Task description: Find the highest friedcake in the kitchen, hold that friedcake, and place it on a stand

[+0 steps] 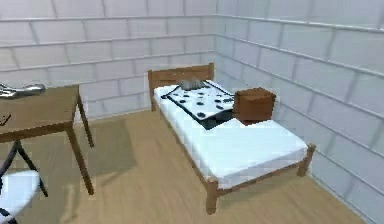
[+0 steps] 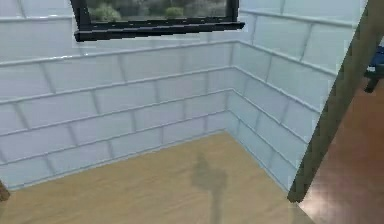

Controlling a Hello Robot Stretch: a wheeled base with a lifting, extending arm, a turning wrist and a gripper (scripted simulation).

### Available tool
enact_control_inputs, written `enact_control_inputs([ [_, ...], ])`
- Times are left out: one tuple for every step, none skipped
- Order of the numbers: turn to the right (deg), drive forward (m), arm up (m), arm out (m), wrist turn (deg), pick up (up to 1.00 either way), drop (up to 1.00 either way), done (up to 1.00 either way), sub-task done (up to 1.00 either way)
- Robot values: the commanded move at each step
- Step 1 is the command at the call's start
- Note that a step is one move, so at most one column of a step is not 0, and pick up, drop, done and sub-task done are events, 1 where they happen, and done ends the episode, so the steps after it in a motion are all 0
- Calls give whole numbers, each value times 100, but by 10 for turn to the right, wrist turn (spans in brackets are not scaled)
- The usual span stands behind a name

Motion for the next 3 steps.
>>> enact_control_inputs([
  [-360,0,0,0,0,0,0,0,0],
  [0,25,0,0,0,0,0,0,0],
  [-450,0,0,0,0,0,0,0,0],
])
